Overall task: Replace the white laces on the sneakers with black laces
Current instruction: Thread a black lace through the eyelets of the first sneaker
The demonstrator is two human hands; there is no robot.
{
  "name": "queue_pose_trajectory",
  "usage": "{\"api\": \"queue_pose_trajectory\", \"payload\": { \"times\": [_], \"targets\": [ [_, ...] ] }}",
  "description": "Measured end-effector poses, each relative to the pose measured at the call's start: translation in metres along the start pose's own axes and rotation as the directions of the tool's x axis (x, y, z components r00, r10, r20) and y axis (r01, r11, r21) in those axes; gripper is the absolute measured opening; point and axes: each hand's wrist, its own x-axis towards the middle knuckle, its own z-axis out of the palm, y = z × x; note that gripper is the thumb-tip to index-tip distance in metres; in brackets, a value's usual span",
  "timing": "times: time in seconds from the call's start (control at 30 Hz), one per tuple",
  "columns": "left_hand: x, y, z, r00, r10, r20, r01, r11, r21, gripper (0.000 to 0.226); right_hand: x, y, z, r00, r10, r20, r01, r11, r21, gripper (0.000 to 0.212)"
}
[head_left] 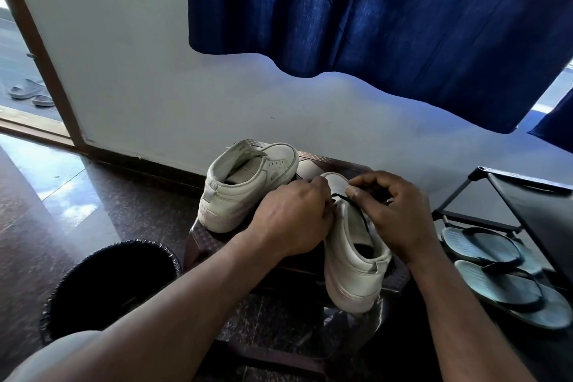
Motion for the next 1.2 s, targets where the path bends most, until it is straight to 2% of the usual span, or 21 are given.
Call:
{"api": "queue_pose_trajectory", "payload": {
  "times": [0.1,0.23,0.33,0.43,0.53,0.6,0.7,0.83,1.03,1.1,1.2],
  "targets": [
    [-0.004,0.008,-0.004,0.998,0.029,-0.054,-0.016,0.974,0.227,0.022,0.002,0.001,0.0,1.0,0.01,0.029,-0.007,0.996,-0.085,0.01],
    [-0.006,0.005,-0.005,0.998,-0.055,-0.01,0.056,0.963,0.263,0.016,0.003,0.0,0.001,0.998,-0.01,0.054,0.02,0.982,-0.189,0.012],
    [-0.004,-0.002,-0.006,0.995,-0.096,0.035,0.09,0.984,0.155,0.017,0.004,-0.002,0.001,0.999,-0.01,0.053,0.023,0.972,-0.234,0.01],
    [-0.002,-0.008,-0.005,0.988,-0.151,0.028,0.151,0.988,-0.029,0.02,0.003,-0.003,0.001,0.999,-0.026,0.025,0.032,0.963,-0.268,0.006],
    [0.002,-0.011,0.0,0.98,-0.196,0.024,0.196,0.952,-0.236,0.014,0.002,-0.004,0.0,1.0,-0.024,-0.011,0.021,0.967,-0.253,0.009],
    [0.005,-0.01,0.002,0.974,-0.223,0.046,0.226,0.917,-0.33,0.021,0.001,-0.005,0.001,1.0,-0.012,-0.023,0.007,0.973,-0.231,0.011],
    [0.007,-0.008,0.004,0.957,-0.265,0.118,0.29,0.861,-0.418,0.03,0.001,-0.004,0.002,1.0,0.008,-0.025,-0.013,0.982,-0.19,0.013],
    [0.007,-0.006,0.008,0.942,-0.283,0.178,0.334,0.793,-0.509,0.024,0.0,-0.004,0.003,1.0,0.007,-0.009,-0.008,0.985,-0.173,0.014],
    [0.011,-0.006,0.006,0.871,-0.326,0.367,0.489,0.638,-0.595,0.027,0.0,-0.006,0.003,0.998,0.053,0.038,-0.049,0.993,-0.107,0.017],
    [0.014,-0.008,0.004,0.869,-0.327,0.372,0.491,0.671,-0.556,0.025,0.0,-0.005,0.002,0.996,0.077,0.051,-0.071,0.992,-0.103,0.018],
    [0.015,-0.01,0.0,0.881,-0.347,0.322,0.453,0.816,-0.359,0.015,0.001,-0.003,0.003,0.993,0.098,0.059,-0.093,0.992,-0.091,0.018]
  ]
}}
